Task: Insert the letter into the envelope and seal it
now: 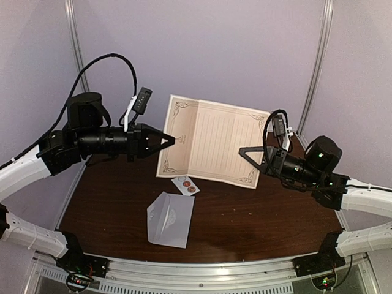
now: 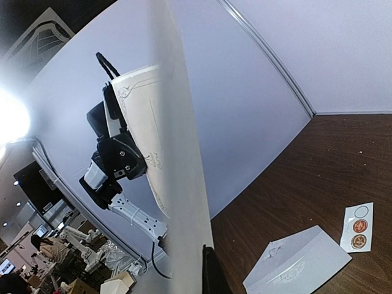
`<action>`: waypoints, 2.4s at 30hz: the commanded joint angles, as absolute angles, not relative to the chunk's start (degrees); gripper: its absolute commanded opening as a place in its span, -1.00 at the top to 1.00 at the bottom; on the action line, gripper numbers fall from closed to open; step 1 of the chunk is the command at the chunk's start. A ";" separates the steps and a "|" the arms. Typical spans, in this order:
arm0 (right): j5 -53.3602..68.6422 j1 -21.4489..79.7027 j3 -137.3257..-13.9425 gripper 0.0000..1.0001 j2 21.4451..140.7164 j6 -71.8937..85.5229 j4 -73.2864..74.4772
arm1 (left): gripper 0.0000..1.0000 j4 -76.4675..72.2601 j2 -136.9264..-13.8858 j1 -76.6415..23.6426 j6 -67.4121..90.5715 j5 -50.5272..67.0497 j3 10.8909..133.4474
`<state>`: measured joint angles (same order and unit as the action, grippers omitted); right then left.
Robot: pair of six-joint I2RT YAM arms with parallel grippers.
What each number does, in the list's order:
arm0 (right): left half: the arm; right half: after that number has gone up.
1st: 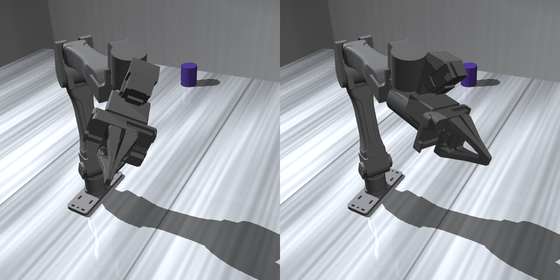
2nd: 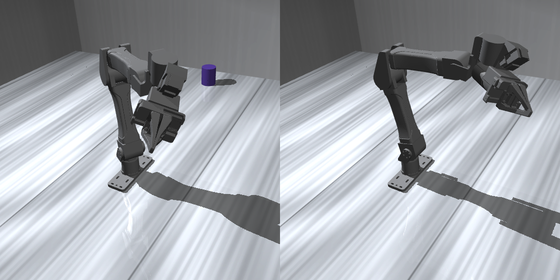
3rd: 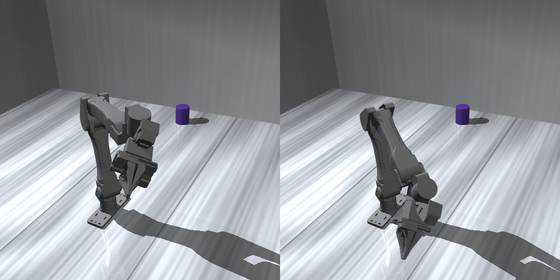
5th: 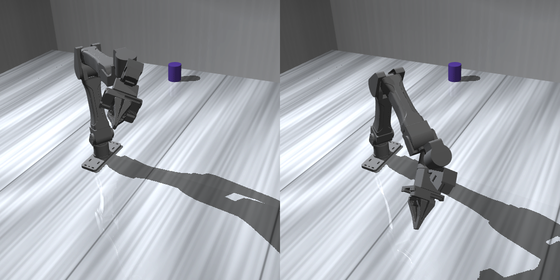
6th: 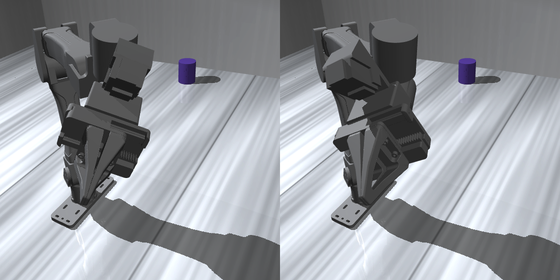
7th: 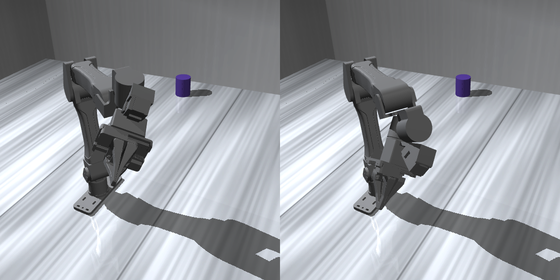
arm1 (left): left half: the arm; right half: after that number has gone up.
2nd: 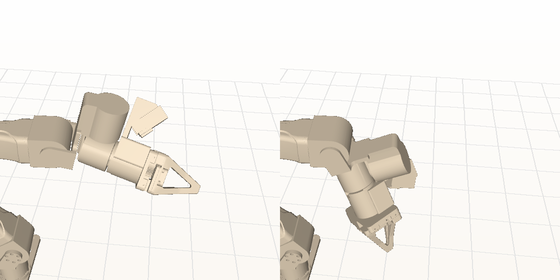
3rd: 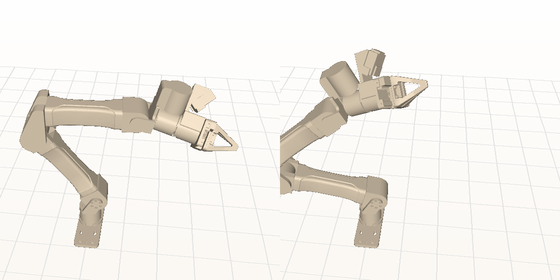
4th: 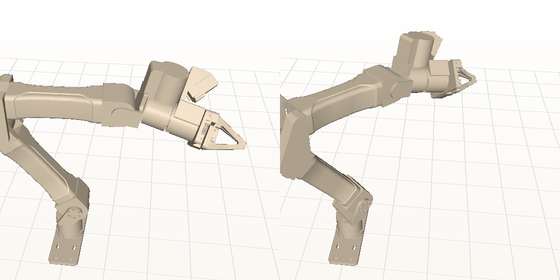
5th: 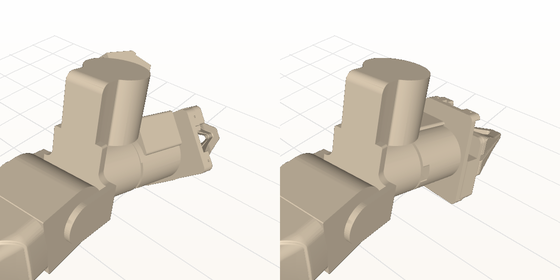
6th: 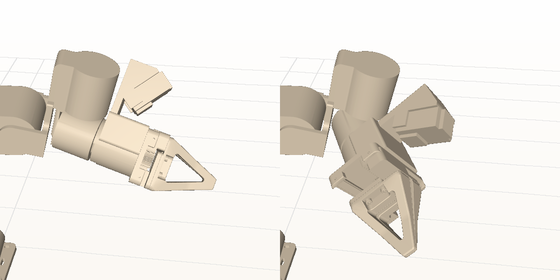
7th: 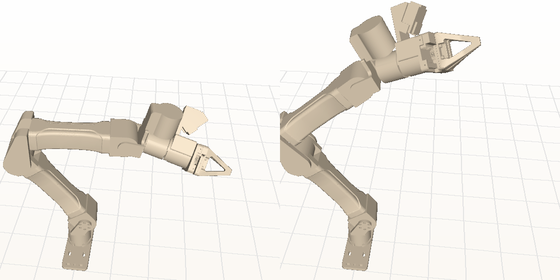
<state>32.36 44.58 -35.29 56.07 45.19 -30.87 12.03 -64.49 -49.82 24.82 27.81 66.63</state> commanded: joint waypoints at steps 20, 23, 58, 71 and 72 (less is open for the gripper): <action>34.89 44.51 -36.56 1.00 57.11 43.85 -33.23 | -0.69 13.62 -55.83 -38.41 28.58 18.34 68.22; 36.37 44.51 -36.99 1.00 57.26 43.78 -33.32 | -0.70 14.07 -55.80 -33.91 31.95 15.44 65.76; 37.99 47.11 -40.96 1.00 57.01 41.24 -28.90 | -0.71 -13.42 -72.22 -35.85 35.97 46.73 51.05; 41.85 47.37 -41.40 1.00 60.13 42.79 -31.74 | -0.72 -25.82 -72.13 -39.37 42.47 51.76 48.82; 41.79 47.33 -41.40 1.00 60.24 42.79 -31.73 | -0.72 -26.79 -72.14 -39.64 42.85 51.82 48.84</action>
